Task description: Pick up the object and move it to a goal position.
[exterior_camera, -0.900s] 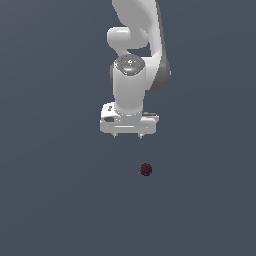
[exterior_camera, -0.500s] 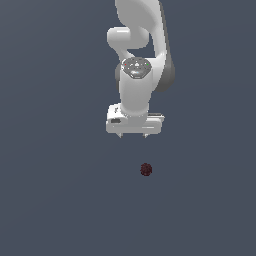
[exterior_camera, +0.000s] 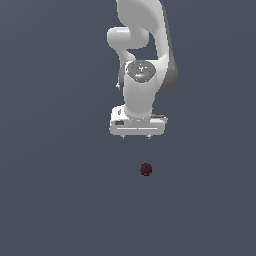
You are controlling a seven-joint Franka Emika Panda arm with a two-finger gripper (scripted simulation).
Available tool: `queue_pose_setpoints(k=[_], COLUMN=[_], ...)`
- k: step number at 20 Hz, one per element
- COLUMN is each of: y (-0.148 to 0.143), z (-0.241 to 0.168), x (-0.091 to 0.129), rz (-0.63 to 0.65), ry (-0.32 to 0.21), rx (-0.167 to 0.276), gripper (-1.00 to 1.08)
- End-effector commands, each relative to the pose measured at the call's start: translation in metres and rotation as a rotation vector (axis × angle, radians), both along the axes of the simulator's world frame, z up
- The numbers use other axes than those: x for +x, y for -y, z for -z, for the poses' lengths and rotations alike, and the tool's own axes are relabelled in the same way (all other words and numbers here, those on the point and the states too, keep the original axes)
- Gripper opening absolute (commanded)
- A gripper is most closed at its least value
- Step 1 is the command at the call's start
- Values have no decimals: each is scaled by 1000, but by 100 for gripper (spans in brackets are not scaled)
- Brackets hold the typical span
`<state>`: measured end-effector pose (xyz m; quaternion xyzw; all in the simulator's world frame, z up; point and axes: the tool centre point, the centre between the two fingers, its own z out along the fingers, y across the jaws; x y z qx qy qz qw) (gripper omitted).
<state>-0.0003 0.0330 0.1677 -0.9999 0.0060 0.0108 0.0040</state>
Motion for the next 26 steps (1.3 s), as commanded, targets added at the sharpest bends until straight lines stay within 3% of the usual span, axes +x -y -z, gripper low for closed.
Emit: queue_pose_setpoints(k=[1, 17, 26], y=[-2, -38, -50], z=[3, 64, 88], x=[4, 66, 81], rz=[6, 115, 150], ry=[0, 15, 21], rx=[0, -7, -10], gripper=[100, 100, 100])
